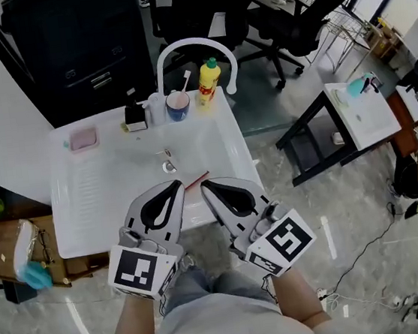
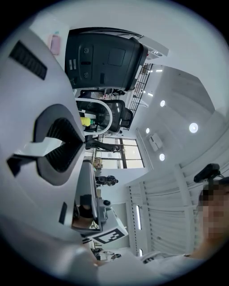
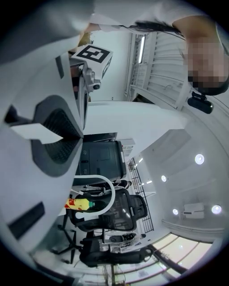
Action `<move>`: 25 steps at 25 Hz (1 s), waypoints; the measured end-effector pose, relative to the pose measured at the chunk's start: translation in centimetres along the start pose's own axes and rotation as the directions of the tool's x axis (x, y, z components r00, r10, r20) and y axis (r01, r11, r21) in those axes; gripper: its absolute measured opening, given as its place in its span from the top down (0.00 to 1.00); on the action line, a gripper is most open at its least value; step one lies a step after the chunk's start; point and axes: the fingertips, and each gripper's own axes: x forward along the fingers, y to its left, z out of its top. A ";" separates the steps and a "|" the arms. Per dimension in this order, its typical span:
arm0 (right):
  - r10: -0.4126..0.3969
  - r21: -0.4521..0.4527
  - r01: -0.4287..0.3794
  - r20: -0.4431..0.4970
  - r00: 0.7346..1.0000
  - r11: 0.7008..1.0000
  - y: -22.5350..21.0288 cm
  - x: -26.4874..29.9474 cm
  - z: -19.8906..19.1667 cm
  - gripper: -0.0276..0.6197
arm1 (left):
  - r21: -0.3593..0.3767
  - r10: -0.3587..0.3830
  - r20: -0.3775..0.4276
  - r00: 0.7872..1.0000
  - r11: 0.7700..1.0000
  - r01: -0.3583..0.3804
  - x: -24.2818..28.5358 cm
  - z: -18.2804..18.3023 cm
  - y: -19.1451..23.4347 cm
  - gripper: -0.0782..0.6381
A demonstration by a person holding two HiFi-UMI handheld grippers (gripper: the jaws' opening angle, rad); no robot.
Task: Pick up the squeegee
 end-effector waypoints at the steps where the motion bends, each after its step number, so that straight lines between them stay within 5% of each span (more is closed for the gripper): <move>1: -0.006 -0.003 0.006 0.000 1.000 1.000 -0.1 0.3 0.1 0.94 | 0.000 -0.004 0.002 1.000 1.000 0.004 0.1 0.0 0.3 0.87; 10: -0.002 -0.024 0.002 -0.005 1.000 1.000 -1.1 2.2 0.8 0.94 | -0.016 0.029 0.009 1.000 0.999 -0.029 -0.1 0.1 2.7 0.87; 25: 0.204 -0.023 -0.205 -0.050 0.978 0.978 -5.0 6.3 0.2 0.94 | -0.063 0.225 -0.008 0.974 0.972 -0.225 3.1 -0.9 5.8 0.87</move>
